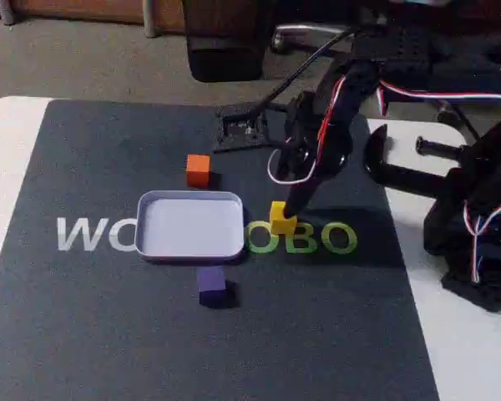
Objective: Move blocks one by one until all three blocks are in the tray.
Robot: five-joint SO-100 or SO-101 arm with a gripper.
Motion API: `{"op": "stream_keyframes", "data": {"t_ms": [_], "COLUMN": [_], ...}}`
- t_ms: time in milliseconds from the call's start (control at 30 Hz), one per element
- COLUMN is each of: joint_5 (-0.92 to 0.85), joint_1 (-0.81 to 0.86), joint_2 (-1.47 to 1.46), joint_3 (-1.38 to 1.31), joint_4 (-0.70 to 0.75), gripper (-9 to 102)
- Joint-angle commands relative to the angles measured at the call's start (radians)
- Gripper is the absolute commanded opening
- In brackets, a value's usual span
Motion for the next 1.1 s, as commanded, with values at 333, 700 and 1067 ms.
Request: {"op": "stream_keyframes", "data": {"t_ms": [333,700,1067], "joint_5": [-0.087,-0.149,-0.130], "joint_1": [-0.018,0.015,0.003], "joint_2": [0.040,0.140,0.124], "joint_3": [0.071,0.225,0.224], "joint_4": [-0.067,-0.124,-0.138], "gripper": [22,22,22]}}
